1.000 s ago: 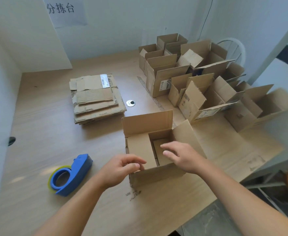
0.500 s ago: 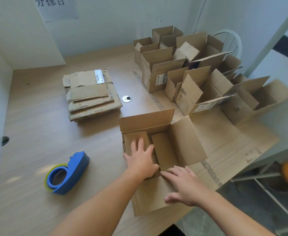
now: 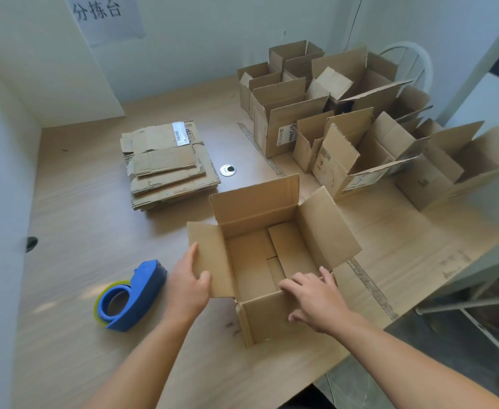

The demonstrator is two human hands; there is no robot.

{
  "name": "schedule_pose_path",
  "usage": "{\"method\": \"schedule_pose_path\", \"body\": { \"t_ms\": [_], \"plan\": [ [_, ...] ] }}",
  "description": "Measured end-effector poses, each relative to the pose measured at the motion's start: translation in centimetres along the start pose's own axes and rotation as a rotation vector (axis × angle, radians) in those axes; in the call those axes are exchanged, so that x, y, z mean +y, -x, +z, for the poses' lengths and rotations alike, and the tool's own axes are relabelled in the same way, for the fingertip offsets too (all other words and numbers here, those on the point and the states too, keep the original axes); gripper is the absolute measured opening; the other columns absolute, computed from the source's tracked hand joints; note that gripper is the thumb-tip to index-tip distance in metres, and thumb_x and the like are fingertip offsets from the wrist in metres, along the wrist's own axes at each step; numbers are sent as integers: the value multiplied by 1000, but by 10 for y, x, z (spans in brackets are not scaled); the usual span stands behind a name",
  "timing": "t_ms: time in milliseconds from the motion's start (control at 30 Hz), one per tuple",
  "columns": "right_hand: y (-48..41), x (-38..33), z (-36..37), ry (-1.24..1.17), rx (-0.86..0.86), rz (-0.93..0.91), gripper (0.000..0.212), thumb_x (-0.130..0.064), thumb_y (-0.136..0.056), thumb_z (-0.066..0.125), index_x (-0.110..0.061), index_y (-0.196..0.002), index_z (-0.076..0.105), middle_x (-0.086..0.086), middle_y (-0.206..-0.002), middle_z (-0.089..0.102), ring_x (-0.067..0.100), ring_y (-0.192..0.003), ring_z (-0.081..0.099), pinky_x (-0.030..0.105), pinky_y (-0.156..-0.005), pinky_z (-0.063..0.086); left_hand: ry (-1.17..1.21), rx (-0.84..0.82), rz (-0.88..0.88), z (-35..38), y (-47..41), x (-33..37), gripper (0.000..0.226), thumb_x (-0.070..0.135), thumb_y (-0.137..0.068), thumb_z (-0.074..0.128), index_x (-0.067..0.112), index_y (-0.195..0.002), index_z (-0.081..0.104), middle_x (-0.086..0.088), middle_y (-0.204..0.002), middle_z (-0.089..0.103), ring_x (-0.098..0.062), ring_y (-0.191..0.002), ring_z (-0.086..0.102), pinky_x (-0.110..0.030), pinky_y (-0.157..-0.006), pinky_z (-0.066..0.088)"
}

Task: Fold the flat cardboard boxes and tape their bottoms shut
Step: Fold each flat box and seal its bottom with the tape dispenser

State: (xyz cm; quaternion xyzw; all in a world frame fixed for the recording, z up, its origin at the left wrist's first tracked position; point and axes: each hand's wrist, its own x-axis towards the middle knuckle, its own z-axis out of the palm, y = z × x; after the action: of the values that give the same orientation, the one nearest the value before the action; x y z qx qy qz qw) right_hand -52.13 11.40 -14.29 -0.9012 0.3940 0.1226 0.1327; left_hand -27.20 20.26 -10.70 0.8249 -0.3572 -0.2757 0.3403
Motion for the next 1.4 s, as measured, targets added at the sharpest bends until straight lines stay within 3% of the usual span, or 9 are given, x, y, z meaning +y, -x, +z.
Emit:
{"method": "schedule_pose_path", "body": {
  "t_ms": [133,233,367,600,800,967,1100,1300,1400],
  "plan": [
    [3,3,11,30,96,-48,47,-44,-80,74,-34,-117,48,-8,-109,53,19,-106,53,53,-114,26,-259,-100,-98,18,-1,-20,72,41,-95,56,22,-156,23,-3,-162,13,-29,-145,14,-45,-119,20],
    [10,11,21,78,213,-28,63,-42,-50,93,-36,-95,49,-12,-84,53,16,-77,59,49,-91,49,-299,-193,-49,34,-6,-22,72,44,-96,53,15,-155,25,-4,-161,21,-25,-146,19,-39,-119,20],
    [26,31,16,162,274,-17,64,-38,-47,94,-36,-93,49,-12,-80,53,16,-74,59,43,-92,33,-177,-344,-28,48,-11,-13,70,42,-95,56,12,-153,31,-4,-159,27,-19,-145,27,-36,-119,23],
    [57,88,-16,233,287,72,68,-44,-51,94,-37,-101,49,-11,-86,60,17,-79,63,47,-91,50,-340,-174,367,65,-10,57,58,44,-97,50,21,-149,38,3,-156,30,-20,-142,25,-38,-116,26],
    [84,150,-24,268,250,121,65,-46,-49,94,-35,-101,56,-11,-87,60,18,-81,62,45,-99,34,-435,-179,568,93,-7,111,56,48,-98,41,23,-148,38,6,-149,40,-18,-138,32,-36,-110,32],
    [100,201,-26,251,230,71,71,-49,-46,94,-37,-102,52,-13,-86,59,15,-80,62,47,-89,55,-382,-200,558,124,1,142,69,60,-89,30,22,-145,44,6,-141,48,-18,-131,42,-35,-107,38],
    [102,248,-29,237,210,59,72,-53,-44,93,-38,-102,53,-15,-85,59,13,-80,62,45,-88,56,-328,-184,509,154,8,168,51,41,-98,51,21,-145,44,5,-143,48,-16,-132,41,-32,-109,35],
    [80,308,-35,251,223,-17,68,-55,-38,94,-37,-95,62,-15,-84,61,15,-83,64,46,-89,55,-302,-149,389,189,20,194,50,38,-98,52,21,-145,44,5,-141,49,-13,-131,43,-32,-109,36],
    [73,326,-38,221,139,-3,63,-50,-55,90,-34,-108,60,-11,-101,62,21,-105,60,51,-105,43,-312,-133,328,198,29,194,49,37,-99,52,22,-145,44,6,-139,50,-11,-129,45,-30,-108,37]
  ]
}}
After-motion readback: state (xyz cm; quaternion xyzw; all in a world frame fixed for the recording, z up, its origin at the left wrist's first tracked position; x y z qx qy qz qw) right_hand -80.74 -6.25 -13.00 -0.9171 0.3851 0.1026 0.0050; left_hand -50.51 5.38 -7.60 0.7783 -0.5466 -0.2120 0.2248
